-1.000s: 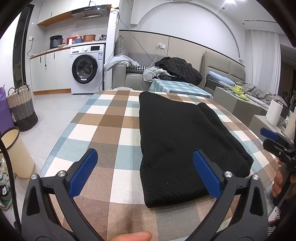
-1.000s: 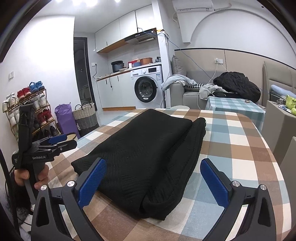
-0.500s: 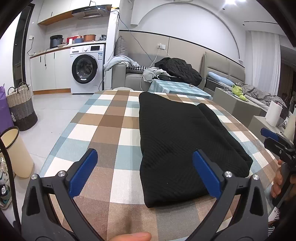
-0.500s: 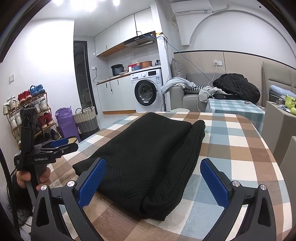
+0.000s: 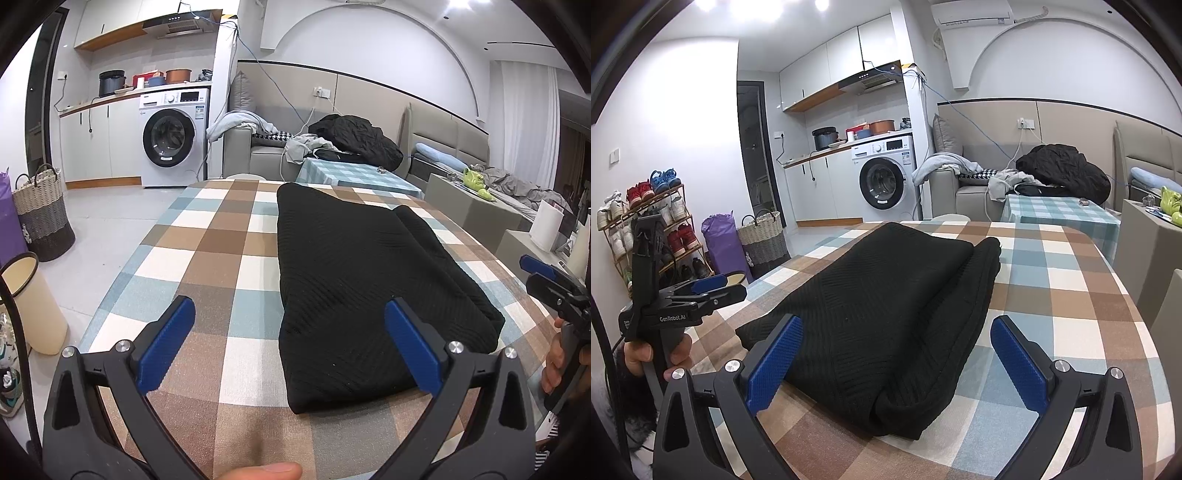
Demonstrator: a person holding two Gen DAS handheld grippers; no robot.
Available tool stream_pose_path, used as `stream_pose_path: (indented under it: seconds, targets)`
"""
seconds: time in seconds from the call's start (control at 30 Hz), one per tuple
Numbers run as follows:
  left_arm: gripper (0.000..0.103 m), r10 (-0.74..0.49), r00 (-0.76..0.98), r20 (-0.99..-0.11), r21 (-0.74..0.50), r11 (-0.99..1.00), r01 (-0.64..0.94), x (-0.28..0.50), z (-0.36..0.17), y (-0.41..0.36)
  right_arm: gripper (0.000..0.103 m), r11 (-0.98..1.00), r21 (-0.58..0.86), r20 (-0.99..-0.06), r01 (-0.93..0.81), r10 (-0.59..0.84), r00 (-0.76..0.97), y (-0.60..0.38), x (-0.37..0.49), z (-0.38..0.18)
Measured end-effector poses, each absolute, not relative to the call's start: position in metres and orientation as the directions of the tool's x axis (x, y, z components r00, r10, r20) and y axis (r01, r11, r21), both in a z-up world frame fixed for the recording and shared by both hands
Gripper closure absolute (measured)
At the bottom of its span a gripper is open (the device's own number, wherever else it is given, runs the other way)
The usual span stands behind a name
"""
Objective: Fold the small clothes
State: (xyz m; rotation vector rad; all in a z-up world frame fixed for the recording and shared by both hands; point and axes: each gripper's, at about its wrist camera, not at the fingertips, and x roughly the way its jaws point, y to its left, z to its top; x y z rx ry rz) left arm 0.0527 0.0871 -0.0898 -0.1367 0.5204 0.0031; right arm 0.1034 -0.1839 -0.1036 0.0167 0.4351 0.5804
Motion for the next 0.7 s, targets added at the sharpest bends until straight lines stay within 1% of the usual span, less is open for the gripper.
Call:
stream_pose_path:
  seconds: [0.7]
  targets:
    - [0.001,-0.032,0.869,-0.494,-0.125,0.992,-0.035,0.0533,-0.0895,0.0859,0.000,0.837,0.138,-0.392,-0.529,0.537,0.747,-0.1843,0.1018,-0.1042]
